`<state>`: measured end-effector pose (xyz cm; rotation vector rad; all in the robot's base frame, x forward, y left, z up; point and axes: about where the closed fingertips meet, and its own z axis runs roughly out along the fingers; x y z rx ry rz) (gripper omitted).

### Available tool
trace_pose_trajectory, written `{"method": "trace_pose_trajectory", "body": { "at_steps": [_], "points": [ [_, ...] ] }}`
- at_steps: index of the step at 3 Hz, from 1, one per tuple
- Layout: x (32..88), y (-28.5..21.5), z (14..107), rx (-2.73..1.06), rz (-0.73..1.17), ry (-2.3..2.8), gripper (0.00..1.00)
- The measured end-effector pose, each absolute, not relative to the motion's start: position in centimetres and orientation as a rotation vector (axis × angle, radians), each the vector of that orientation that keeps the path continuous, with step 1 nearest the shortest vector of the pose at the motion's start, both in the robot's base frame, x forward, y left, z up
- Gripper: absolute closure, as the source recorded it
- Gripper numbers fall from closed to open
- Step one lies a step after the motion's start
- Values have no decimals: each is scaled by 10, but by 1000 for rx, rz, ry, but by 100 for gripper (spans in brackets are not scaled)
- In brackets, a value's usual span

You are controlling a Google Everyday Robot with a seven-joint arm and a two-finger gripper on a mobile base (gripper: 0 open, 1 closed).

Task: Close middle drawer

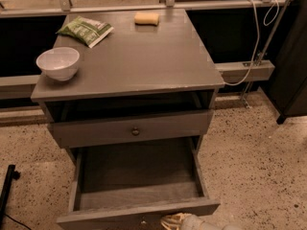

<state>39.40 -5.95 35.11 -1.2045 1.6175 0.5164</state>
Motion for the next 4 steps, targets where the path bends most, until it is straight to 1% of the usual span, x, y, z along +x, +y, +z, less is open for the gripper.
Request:
{"method": "trace_pose_trajectory", "body": {
  "at_steps": [1, 2, 3, 4],
  "points": [
    [392, -59, 351, -1204, 515, 1617, 100],
    [427, -53, 361, -1193, 527, 1560, 100],
    [426, -53, 361, -1193, 527, 1560, 100],
    [439, -49, 362, -1224, 474, 1557, 100]
  ]
}}
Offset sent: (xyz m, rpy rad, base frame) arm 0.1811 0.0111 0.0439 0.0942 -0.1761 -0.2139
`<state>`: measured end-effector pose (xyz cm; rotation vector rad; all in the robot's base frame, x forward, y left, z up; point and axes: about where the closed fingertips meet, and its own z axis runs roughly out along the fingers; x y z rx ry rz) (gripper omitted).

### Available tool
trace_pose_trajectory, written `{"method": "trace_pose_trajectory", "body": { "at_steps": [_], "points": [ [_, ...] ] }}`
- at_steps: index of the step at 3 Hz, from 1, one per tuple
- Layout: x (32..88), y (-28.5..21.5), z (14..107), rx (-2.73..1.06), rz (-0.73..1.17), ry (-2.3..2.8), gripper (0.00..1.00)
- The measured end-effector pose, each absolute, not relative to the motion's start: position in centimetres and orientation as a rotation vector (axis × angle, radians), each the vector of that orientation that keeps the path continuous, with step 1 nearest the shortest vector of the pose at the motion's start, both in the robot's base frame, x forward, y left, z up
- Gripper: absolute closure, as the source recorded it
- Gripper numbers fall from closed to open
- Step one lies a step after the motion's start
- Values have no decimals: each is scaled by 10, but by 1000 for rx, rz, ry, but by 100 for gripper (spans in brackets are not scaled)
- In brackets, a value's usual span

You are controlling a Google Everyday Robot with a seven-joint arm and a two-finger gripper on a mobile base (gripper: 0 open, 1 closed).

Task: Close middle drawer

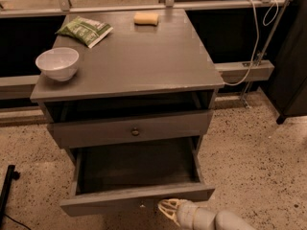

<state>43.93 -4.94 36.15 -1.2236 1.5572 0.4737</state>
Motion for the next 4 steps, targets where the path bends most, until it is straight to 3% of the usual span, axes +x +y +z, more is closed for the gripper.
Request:
{"method": "trace_pose_trajectory", "body": {
  "at_steps": [4],
  "points": [
    [511, -40, 373, -1222, 371, 1483, 100]
  ]
}}
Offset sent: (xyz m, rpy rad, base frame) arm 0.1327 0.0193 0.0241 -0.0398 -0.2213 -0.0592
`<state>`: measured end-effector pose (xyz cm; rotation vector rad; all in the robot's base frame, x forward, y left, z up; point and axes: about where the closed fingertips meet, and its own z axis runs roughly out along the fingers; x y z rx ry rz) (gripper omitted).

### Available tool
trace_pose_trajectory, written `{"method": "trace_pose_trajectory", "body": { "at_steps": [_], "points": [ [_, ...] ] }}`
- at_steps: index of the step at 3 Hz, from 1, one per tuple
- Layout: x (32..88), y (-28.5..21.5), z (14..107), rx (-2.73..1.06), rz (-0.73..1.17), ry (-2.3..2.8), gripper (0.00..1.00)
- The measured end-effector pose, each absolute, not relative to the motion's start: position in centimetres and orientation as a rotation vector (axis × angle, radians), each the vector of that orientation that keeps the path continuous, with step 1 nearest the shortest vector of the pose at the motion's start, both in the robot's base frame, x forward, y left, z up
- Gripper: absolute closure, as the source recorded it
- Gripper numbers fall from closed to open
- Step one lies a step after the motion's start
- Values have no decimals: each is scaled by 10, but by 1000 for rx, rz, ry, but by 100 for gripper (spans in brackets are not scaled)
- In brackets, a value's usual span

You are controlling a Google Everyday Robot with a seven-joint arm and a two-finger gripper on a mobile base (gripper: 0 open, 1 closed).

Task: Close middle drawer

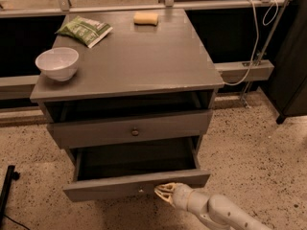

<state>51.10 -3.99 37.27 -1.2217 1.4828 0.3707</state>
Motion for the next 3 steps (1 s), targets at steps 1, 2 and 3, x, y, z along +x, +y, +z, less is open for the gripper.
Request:
{"method": "trace_pose_trajectory", "body": {
  "at_steps": [1, 2, 3],
  "points": [
    [510, -40, 373, -1221, 370, 1482, 100],
    [537, -40, 378, -1220, 356, 1466, 100],
    [544, -40, 379, -1220, 350, 1462, 100]
  ]
}}
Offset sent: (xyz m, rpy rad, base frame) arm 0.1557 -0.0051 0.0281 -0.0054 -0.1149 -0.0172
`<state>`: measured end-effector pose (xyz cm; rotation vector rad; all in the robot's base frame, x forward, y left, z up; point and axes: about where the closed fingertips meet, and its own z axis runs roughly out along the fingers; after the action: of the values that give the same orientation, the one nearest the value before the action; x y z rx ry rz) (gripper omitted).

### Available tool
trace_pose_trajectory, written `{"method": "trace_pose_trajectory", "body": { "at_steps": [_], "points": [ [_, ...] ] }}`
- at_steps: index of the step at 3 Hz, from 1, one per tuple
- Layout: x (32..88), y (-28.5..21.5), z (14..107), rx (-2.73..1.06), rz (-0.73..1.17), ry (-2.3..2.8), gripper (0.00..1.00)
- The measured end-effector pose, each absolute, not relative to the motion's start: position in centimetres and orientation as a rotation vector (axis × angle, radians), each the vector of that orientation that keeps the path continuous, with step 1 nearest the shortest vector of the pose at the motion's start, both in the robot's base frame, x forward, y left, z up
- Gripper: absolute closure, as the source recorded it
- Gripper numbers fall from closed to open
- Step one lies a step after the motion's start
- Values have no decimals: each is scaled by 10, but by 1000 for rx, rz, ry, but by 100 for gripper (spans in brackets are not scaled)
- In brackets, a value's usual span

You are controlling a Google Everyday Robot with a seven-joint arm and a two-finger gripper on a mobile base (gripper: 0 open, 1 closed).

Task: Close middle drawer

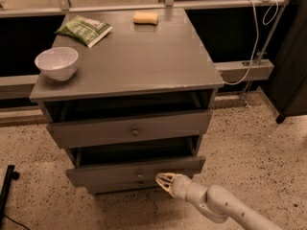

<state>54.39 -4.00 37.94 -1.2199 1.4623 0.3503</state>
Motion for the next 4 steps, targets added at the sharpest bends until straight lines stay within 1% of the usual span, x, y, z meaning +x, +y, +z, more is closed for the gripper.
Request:
{"method": "trace_pose_trajectory", "body": {
  "at_steps": [1, 2, 3, 4],
  "points": [
    [586, -42, 387, -1218, 328, 1454, 100],
    [592, -42, 388, -1218, 323, 1452, 100],
    [620, -43, 395, -1221, 308, 1436, 100],
    [618, -43, 395, -1221, 308, 1436, 100]
  ]
}}
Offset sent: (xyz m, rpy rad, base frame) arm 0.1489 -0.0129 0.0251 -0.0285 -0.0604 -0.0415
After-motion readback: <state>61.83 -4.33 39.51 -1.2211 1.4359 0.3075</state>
